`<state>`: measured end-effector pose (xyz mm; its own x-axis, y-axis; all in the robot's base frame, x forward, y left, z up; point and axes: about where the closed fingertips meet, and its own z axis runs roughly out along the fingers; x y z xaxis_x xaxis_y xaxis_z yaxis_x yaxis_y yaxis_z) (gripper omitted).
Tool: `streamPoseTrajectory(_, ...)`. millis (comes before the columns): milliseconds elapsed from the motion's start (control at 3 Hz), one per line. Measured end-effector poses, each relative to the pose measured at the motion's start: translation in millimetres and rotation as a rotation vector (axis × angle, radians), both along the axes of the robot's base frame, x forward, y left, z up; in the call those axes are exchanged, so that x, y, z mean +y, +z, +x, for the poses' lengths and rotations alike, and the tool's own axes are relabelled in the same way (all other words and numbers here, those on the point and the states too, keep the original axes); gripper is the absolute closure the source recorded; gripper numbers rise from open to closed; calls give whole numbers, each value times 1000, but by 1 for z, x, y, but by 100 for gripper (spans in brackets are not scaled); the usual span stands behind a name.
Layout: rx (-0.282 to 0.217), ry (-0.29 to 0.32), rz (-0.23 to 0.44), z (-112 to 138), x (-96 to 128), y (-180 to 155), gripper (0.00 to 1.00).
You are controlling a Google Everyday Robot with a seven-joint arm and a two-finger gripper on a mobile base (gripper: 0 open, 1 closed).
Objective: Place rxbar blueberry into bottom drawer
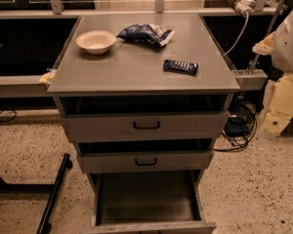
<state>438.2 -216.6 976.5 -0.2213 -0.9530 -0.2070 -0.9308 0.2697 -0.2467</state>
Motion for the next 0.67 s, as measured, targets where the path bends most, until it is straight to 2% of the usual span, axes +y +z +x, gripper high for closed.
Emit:
streamPoseTrajectory(333, 0, 0, 0, 0, 0, 0, 0)
streamPoseTrajectory(667, -28, 2, 24, 10, 4, 1, 0)
